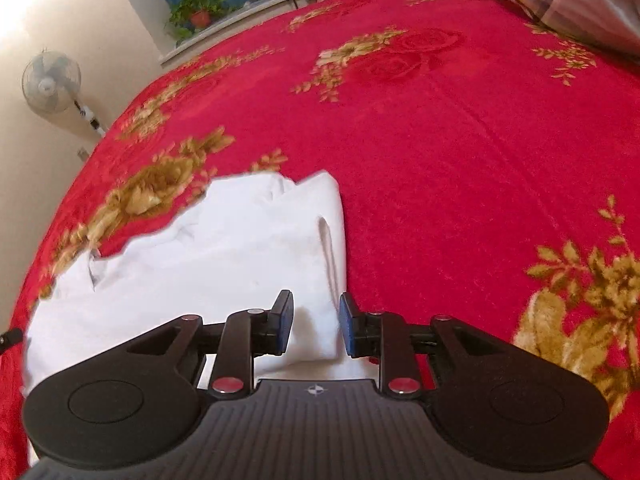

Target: Fold small clothes

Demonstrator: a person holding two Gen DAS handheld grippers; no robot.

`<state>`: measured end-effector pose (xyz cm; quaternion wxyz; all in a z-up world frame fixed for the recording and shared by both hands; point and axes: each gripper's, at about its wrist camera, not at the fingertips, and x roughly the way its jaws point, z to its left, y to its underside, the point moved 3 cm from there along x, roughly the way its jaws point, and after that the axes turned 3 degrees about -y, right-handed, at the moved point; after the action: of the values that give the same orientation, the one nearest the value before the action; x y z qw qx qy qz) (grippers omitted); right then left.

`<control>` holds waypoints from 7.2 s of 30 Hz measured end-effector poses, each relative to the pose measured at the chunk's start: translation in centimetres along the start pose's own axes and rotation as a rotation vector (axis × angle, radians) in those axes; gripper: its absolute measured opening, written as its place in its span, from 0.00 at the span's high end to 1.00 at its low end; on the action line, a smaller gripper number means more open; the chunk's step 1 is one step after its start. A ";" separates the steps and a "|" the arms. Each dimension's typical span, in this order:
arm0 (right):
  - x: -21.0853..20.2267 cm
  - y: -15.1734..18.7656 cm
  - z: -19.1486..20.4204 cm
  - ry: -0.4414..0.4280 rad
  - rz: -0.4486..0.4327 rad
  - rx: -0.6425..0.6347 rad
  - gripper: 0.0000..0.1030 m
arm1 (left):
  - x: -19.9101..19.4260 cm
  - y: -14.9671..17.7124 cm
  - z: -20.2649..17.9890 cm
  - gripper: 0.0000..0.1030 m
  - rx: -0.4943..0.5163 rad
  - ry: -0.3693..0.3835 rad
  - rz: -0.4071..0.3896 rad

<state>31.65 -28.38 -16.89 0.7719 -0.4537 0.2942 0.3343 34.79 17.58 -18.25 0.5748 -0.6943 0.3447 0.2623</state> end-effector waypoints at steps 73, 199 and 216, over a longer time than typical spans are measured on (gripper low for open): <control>-17.7 23.4 -4.4 0.055 0.286 -0.076 0.91 | -19.7 25.0 -2.0 0.86 -0.155 -0.096 0.288; -17.5 17.1 -4.8 0.031 0.079 -0.029 0.64 | -18.9 17.9 -4.7 0.61 0.020 -0.100 0.115; -21.3 16.1 -5.9 -0.072 -0.013 0.042 0.97 | -20.8 18.9 -2.7 0.95 -0.057 -0.046 0.153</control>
<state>5.35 -33.08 -11.30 0.7935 -0.4270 0.2702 0.3393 6.93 16.74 -13.60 0.5410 -0.6758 0.3757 0.3309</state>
